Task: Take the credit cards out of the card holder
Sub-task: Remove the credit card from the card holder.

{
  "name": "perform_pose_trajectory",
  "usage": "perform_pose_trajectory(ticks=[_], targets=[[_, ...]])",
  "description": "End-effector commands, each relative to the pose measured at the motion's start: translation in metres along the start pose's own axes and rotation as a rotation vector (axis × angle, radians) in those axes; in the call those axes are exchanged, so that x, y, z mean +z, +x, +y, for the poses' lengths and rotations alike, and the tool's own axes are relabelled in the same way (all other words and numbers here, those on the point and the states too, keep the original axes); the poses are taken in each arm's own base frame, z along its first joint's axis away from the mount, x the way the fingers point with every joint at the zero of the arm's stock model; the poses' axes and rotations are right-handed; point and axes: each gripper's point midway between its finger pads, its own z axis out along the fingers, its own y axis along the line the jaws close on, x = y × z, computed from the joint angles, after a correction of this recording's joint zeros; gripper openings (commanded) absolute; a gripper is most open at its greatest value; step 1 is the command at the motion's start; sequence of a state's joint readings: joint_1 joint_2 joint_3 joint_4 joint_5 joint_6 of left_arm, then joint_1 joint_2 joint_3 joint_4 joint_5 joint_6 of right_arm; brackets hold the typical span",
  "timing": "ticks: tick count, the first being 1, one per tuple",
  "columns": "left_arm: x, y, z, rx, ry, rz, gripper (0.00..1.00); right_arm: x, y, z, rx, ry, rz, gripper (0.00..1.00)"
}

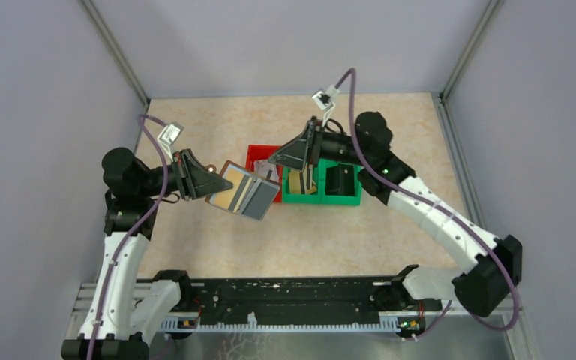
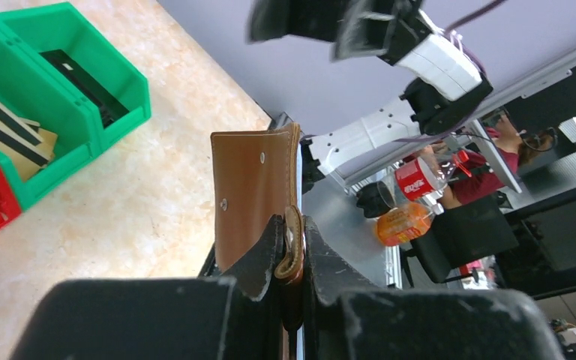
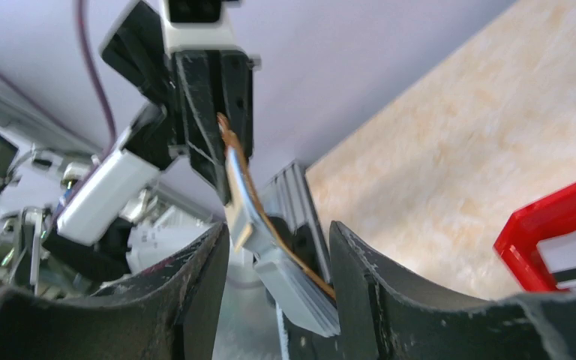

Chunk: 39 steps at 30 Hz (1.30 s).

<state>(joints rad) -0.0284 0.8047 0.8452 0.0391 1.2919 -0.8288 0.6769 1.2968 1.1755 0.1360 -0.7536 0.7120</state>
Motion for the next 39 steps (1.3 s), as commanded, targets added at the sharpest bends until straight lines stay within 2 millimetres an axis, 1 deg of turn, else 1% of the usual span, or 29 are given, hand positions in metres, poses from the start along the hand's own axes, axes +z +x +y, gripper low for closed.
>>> perform_pose_trajectory(ticks=[1, 3, 5, 7, 8, 13, 15, 20, 27, 32, 36, 39], targets=[[0.001, -0.011, 0.001, 0.043, -0.047, -0.038, 0.00, -0.030, -0.052, 0.038, -0.084, 0.012, -0.267, 0.52], [0.001, -0.013, 0.002, 0.046, -0.059, -0.045, 0.00, -0.035, -0.049, 0.046, -0.068, -0.018, -0.270, 0.53], [0.001, -0.015, 0.003, 0.044, -0.065, -0.050, 0.00, -0.036, -0.041, 0.057, -0.029, -0.089, -0.267, 0.53], [0.001, -0.016, 0.002, 0.041, -0.066, -0.054, 0.00, -0.032, -0.030, 0.061, 0.011, -0.133, -0.254, 0.54], [0.002, -0.016, 0.002, 0.041, -0.067, -0.057, 0.00, -0.029, -0.024, 0.062, 0.023, -0.144, -0.244, 0.54], [0.002, -0.019, 0.000, 0.031, -0.064, -0.067, 0.00, -0.003, 0.010, 0.053, 0.103, -0.156, -0.178, 0.55], [0.002, -0.021, -0.001, 0.032, -0.067, -0.074, 0.00, 0.005, 0.020, 0.053, 0.133, -0.183, -0.167, 0.56], [0.002, -0.022, -0.003, 0.019, -0.067, -0.082, 0.00, 0.021, 0.035, 0.053, 0.170, -0.218, -0.143, 0.56], [0.002, -0.021, -0.004, -0.014, -0.064, -0.084, 0.00, 0.037, 0.043, 0.057, 0.215, -0.282, -0.131, 0.55], [0.002, -0.024, -0.008, 0.004, -0.052, -0.091, 0.00, 0.043, 0.046, 0.058, 0.230, -0.304, -0.124, 0.52], [0.002, -0.024, -0.007, -0.003, -0.055, -0.095, 0.00, 0.042, 0.044, 0.064, 0.240, -0.348, -0.137, 0.47], [0.002, -0.024, -0.006, -0.006, -0.058, -0.097, 0.00, 0.040, 0.039, 0.070, 0.255, -0.401, -0.159, 0.38]])
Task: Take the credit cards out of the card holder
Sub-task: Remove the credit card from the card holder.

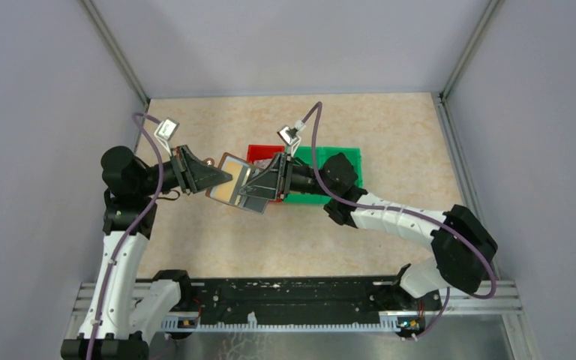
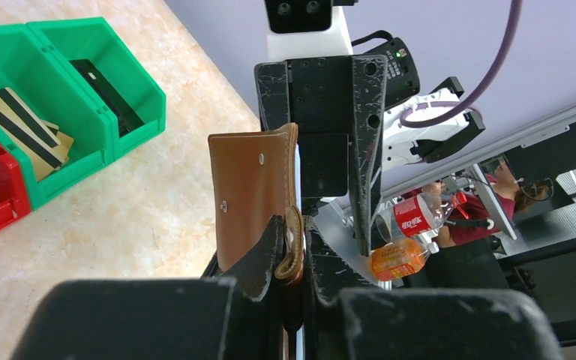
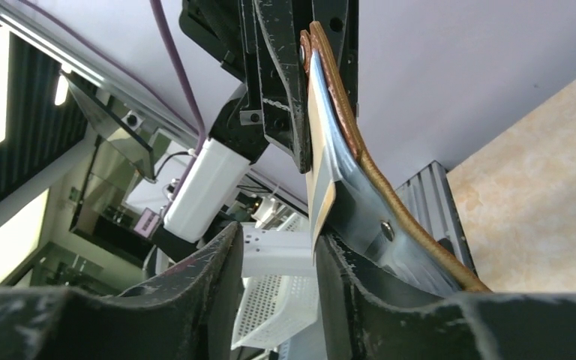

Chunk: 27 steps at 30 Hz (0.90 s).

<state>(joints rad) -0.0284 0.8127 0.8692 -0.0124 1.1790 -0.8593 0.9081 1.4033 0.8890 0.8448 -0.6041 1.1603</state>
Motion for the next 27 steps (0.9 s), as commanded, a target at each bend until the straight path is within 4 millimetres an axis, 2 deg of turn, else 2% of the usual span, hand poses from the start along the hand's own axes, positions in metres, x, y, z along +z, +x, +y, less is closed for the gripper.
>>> perform_pose_trajectory(ticks=[1, 10, 14, 22, 25, 27], targets=[[-0.001, -0.007, -0.016, 0.055, 0.024, -0.021, 0.00, 0.004, -0.010, 0.035, -0.020, -0.163, -0.049, 0.35], [-0.001, -0.006, -0.015, 0.049, 0.020, -0.021, 0.00, 0.011, -0.012, 0.031, 0.023, -0.201, -0.072, 0.19], [-0.002, -0.006, -0.016, 0.051, 0.022, -0.019, 0.00, 0.009, -0.012, 0.030, 0.018, -0.196, -0.081, 0.01], [-0.002, -0.007, -0.019, 0.051, 0.024, -0.023, 0.00, -0.002, -0.005, 0.020, 0.007, -0.158, -0.102, 0.00], [-0.002, -0.008, -0.021, 0.044, 0.029, -0.025, 0.11, -0.006, -0.003, 0.016, 0.003, -0.150, -0.114, 0.00], [-0.002, -0.007, -0.022, 0.039, 0.034, -0.023, 0.14, -0.007, -0.003, 0.015, 0.004, -0.144, -0.120, 0.00]])
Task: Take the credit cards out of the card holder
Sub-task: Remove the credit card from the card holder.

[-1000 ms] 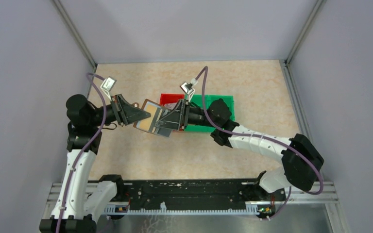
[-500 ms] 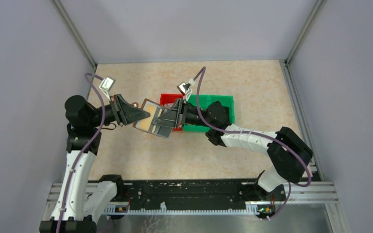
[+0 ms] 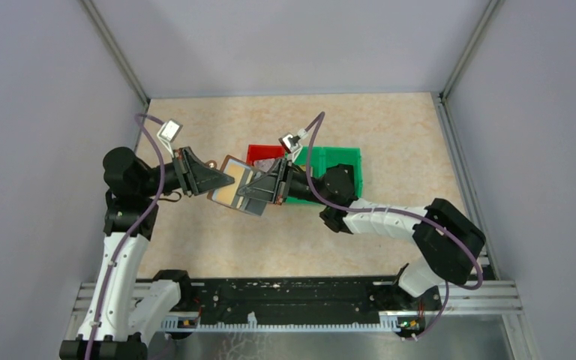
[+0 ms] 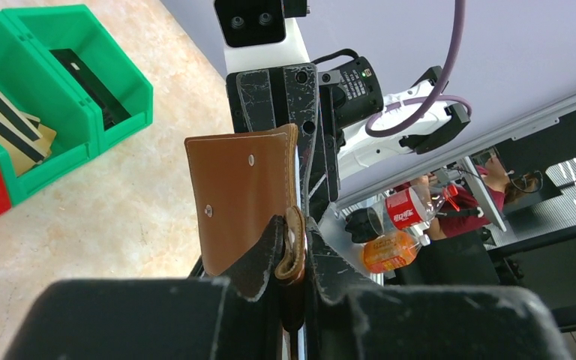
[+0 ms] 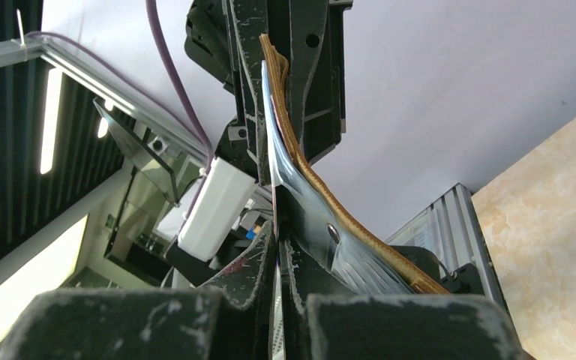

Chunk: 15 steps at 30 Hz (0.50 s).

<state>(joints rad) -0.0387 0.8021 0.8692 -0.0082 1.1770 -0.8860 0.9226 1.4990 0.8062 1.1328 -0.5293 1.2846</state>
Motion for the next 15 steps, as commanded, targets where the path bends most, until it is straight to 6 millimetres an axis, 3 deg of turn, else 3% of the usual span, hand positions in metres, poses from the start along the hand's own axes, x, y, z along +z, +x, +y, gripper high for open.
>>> perform_pose_trajectory(ticks=[1, 6, 15], targets=[[-0.0021, -0.0090, -0.0168, 0.050, 0.026, -0.026, 0.13, -0.0067, -0.0023, 0.0275, -0.063, -0.079, -0.024, 0.00], [-0.0018, -0.0110, -0.0185, 0.047, 0.031, -0.031, 0.09, -0.0112, 0.0010, 0.0269, -0.064, -0.081, -0.020, 0.00], [-0.0012, -0.0146, -0.0224, 0.040, 0.042, -0.037, 0.18, -0.0152, 0.0039, 0.0297, -0.071, -0.087, -0.012, 0.00]])
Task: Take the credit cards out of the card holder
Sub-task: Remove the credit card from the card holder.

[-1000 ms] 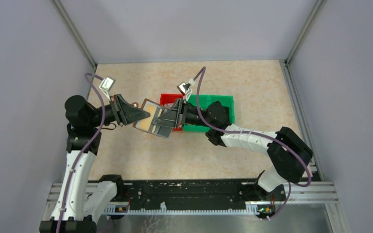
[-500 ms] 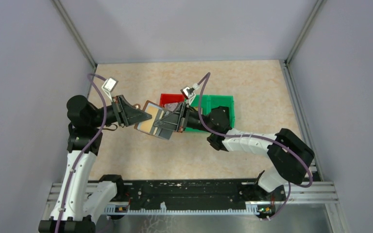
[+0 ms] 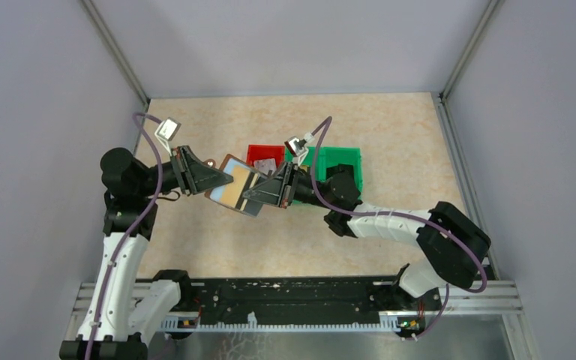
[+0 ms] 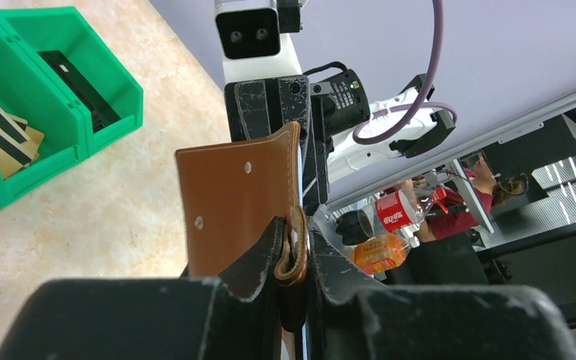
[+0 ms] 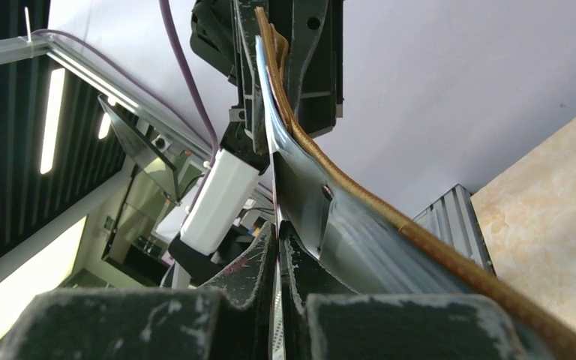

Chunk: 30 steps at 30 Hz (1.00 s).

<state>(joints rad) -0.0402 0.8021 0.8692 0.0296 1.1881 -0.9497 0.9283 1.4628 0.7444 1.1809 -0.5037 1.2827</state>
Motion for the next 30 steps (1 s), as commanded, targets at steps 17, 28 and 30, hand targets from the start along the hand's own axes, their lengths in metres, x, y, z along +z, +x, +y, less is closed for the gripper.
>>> perform_pose_trajectory(ticks=[17, 28, 30], targets=[[-0.001, -0.015, -0.018, 0.078, 0.026, -0.035, 0.00, 0.013, -0.012, 0.039, -0.031, -0.155, 0.002, 0.30], [-0.001, -0.013, -0.018, 0.084, 0.027, -0.033, 0.00, 0.017, -0.013, 0.037, -0.003, -0.191, 0.003, 0.04], [-0.001, -0.013, -0.018, 0.084, 0.025, -0.036, 0.00, 0.015, -0.012, 0.037, -0.001, -0.189, 0.004, 0.00]])
